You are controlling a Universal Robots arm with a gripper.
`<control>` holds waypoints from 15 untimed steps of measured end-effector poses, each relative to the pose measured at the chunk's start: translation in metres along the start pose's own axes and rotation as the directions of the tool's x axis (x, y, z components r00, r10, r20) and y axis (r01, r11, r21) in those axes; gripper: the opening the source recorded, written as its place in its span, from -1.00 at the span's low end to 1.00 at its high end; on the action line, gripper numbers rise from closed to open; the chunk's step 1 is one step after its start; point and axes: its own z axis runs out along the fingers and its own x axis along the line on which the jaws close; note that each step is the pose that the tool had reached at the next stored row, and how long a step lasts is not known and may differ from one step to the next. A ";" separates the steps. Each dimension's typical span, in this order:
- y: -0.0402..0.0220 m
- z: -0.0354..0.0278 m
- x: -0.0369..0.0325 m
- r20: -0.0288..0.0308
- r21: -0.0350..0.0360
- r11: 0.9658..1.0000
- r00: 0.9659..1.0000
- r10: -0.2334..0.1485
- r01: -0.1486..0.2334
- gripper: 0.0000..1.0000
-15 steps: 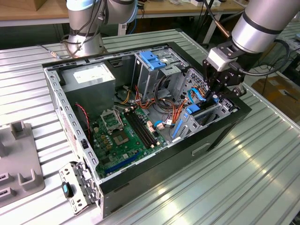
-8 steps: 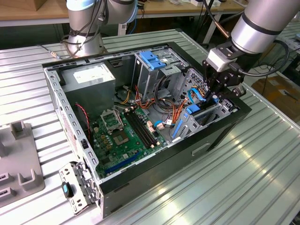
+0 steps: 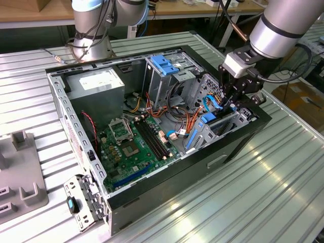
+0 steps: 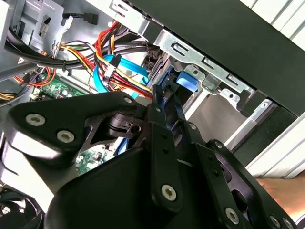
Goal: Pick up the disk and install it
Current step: 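Insert the second disk wire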
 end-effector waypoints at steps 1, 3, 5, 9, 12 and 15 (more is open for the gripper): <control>-0.0001 -0.0011 -0.0001 0.000 0.000 1.000 1.000 0.000 0.000 -0.52; -0.0004 -0.0048 -0.0003 0.000 0.000 1.000 1.000 0.000 0.000 -0.52; -0.0008 -0.0100 -0.0007 0.000 0.000 1.000 1.000 0.000 0.000 -0.52; -0.0015 -0.0201 -0.0014 0.000 0.000 1.000 1.000 0.000 0.000 -0.52; -0.0021 -0.0277 -0.0020 0.000 0.000 1.000 1.000 0.000 0.000 -0.52; -0.0023 -0.0306 -0.0022 -0.001 0.000 1.000 1.000 0.000 0.000 -0.52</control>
